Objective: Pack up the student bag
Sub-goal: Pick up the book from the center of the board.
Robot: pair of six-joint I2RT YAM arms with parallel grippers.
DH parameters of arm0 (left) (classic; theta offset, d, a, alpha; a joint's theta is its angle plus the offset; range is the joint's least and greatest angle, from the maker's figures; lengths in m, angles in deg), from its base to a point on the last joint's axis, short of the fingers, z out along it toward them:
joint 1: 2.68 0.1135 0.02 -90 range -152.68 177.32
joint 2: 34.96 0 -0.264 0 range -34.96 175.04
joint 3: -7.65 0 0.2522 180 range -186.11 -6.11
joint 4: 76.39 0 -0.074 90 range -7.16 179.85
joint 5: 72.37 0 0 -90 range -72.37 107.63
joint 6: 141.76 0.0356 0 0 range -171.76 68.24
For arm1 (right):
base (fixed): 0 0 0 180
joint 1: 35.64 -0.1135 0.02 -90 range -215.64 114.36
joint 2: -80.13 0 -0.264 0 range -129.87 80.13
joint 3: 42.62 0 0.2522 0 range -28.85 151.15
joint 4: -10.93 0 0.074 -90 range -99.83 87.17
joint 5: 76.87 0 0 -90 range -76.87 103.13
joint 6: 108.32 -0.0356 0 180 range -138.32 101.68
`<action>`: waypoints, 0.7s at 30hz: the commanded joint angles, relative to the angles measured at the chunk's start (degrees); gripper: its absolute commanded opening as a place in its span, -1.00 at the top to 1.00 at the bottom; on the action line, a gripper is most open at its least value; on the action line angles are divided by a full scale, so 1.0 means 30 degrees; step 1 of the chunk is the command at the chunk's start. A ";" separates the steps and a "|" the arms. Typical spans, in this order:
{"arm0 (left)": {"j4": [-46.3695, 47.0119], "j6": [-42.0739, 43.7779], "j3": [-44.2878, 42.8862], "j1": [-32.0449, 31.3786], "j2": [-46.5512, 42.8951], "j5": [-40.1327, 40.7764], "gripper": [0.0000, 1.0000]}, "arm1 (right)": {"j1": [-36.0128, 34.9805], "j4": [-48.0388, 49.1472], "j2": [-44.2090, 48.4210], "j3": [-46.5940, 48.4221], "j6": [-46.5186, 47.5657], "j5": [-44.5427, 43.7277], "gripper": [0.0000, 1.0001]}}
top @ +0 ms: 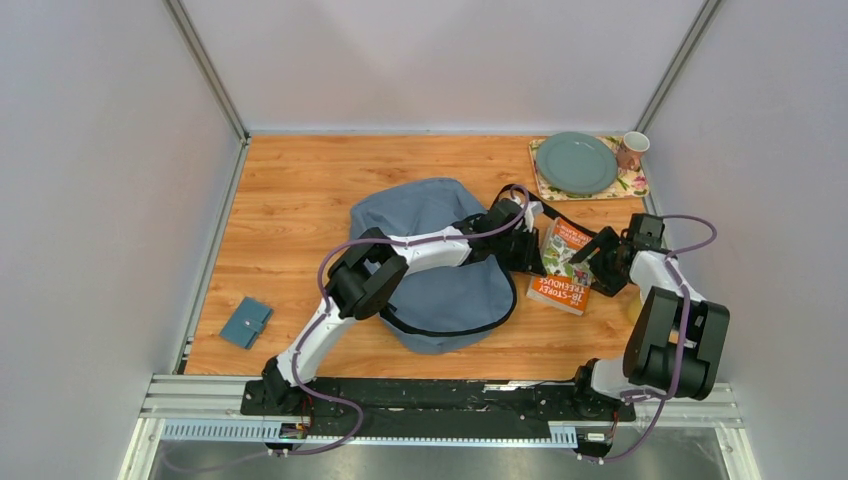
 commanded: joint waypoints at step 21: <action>0.2188 0.4610 0.3686 0.0527 -1.1700 0.0443 1.00 | 0.1648 -0.6412 1.2206 0.1747 -0.0820 0.5269 -0.71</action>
